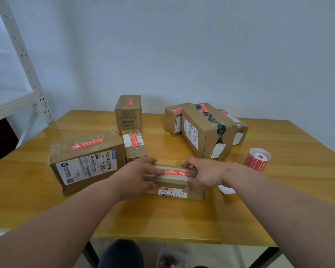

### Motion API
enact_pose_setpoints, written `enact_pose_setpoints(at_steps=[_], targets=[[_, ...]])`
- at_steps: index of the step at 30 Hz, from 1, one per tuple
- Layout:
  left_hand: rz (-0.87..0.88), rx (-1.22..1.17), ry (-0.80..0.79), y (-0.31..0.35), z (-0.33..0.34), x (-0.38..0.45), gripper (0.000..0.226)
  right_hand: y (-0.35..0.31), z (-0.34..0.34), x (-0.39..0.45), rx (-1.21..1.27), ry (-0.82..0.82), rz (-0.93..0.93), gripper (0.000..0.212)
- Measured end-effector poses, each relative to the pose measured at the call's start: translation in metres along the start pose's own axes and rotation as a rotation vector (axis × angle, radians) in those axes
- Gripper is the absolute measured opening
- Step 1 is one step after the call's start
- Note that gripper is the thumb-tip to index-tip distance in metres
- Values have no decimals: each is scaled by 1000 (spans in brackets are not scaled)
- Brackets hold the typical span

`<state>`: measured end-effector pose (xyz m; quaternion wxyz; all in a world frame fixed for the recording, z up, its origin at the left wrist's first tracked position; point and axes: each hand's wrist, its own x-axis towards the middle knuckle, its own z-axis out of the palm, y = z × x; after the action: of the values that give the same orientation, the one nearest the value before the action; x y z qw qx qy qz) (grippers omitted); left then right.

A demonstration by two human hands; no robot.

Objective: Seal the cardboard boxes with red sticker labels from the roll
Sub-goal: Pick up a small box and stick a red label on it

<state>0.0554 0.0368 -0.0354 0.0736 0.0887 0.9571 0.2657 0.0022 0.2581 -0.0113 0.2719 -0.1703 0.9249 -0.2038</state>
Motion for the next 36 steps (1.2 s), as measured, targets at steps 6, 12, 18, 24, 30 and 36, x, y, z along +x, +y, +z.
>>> enact_pose_setpoints(at_steps=[6, 12, 18, 24, 30, 36], targets=[[-44, -180, 92, -5, 6, -2, 29, 5, 2, 0, 28, 17, -29, 78], [-135, -423, 68, -1, -6, -3, 11, 10, -2, 0, 361, 25, -25, 73], [-337, -485, 48, 0, -16, -3, 31, 17, -8, 2, 487, 21, -9, 63], [-489, -358, -2, 7, -17, -2, 62, 17, -2, 3, 525, -29, 82, 60], [-439, -259, 16, 0, -8, 2, 39, 11, 1, 3, -20, 61, 186, 73], [-368, -395, 92, -9, -8, 7, 19, 1, -1, 9, -150, 188, 21, 70]])
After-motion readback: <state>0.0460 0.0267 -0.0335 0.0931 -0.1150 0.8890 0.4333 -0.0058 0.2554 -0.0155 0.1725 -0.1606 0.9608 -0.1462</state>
